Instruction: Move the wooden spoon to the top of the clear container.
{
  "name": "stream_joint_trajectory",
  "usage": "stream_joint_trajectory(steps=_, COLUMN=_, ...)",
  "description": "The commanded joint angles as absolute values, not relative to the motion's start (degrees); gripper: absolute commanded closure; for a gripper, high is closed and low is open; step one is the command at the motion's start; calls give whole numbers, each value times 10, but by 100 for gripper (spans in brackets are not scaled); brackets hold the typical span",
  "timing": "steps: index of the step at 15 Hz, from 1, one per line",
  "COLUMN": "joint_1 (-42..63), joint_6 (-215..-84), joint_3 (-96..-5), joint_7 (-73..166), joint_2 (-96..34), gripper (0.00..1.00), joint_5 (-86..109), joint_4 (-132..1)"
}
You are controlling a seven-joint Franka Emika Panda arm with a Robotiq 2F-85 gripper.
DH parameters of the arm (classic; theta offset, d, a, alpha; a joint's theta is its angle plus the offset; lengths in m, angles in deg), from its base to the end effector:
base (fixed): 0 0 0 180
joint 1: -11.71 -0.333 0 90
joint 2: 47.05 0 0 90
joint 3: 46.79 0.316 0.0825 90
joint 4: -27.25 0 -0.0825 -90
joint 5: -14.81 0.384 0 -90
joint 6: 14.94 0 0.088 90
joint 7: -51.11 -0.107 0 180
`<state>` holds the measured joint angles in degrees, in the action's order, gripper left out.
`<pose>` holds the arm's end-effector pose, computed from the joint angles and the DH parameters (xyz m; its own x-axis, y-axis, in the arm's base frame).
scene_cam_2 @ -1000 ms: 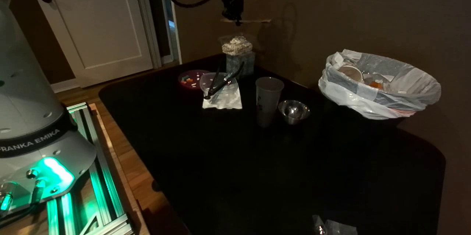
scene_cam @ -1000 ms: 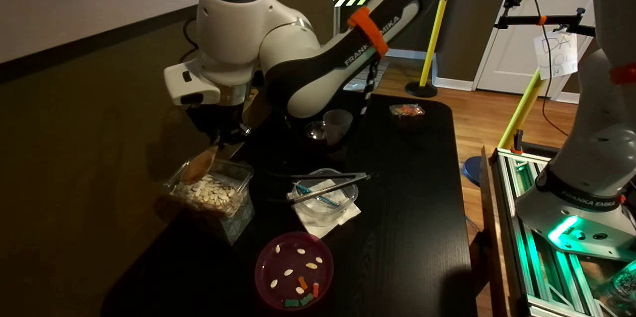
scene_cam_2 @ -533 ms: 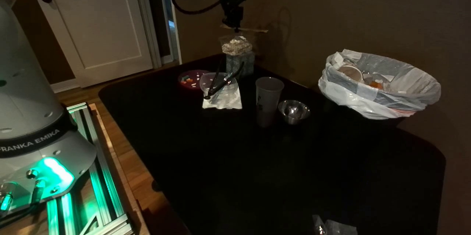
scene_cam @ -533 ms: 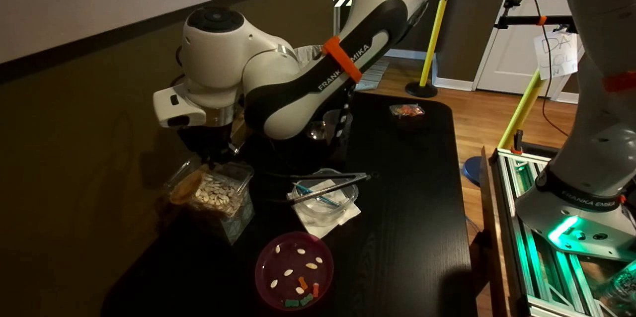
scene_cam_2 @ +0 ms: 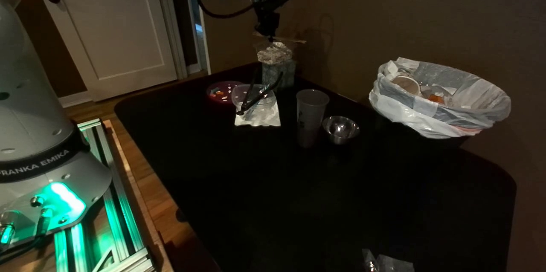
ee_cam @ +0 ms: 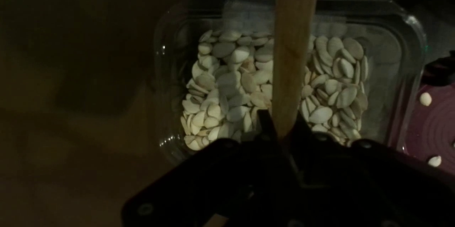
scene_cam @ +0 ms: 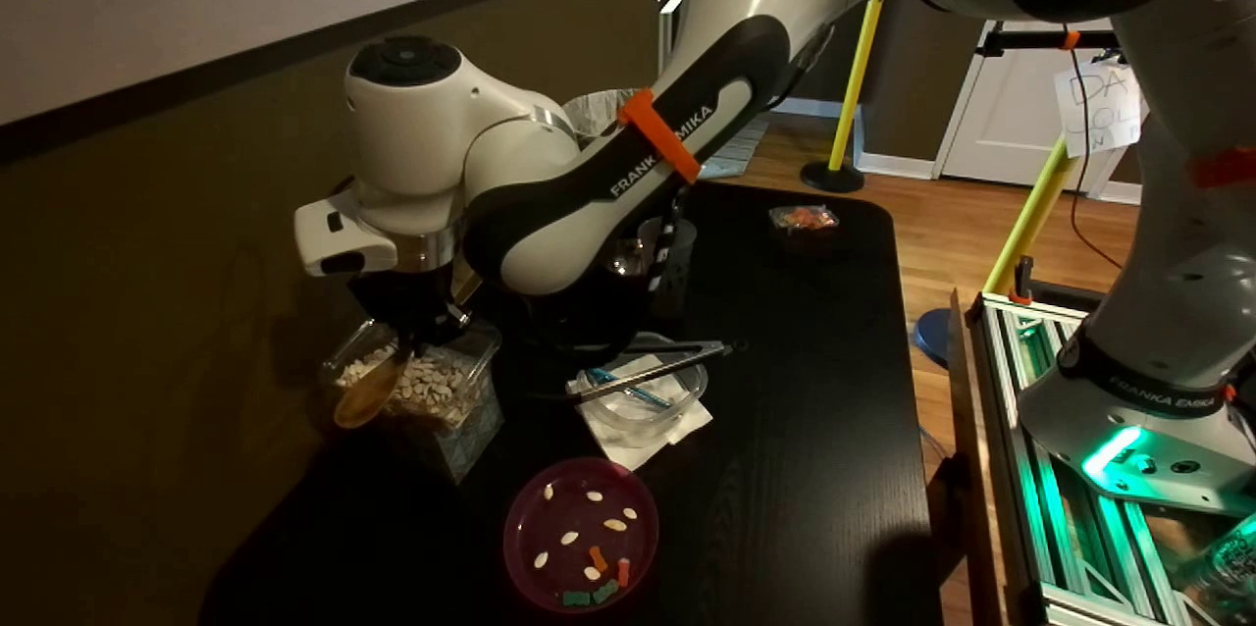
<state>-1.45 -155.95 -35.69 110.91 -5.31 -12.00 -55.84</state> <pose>0.6947 0.2798 0.2914 -0.1324 0.9872 -0.0889 0.9220 0.1556 0.3546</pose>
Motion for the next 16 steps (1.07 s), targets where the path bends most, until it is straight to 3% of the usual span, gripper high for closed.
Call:
stream_joint_trajectory(steps=1, joint_1=-7, joint_6=-1550, joint_3=-354, joint_7=1150, joint_2=-17, gripper=96, joint_5=-91, joint_4=-519)
stream_joint_trajectory(steps=4, joint_1=0, joint_6=-1526, joint_3=-350, joint_7=1171, joint_2=0, gripper=96, joint_5=-68, joint_4=-501)
stream_joint_trajectory(steps=5, joint_1=0, joint_6=-1520, joint_3=-350, joint_7=1177, joint_2=4, gripper=72, joint_5=-63, joint_4=-497)
stream_joint_trajectory(steps=6, joint_1=-1, joint_6=-1518, joint_3=-351, joint_7=1180, joint_2=5, gripper=58, joint_5=-58, joint_4=-491)
stream_joint_trajectory(steps=14, joint_1=-17, joint_6=-1536, joint_3=-365, joint_7=1179, joint_2=-104, gripper=2, joint_5=-82, joint_4=-534)
stream_joint_trajectory(steps=16, joint_1=-25, joint_6=-1546, joint_3=-378, joint_7=1161, joint_2=-133, gripper=0, joint_5=-97, joint_4=-545)
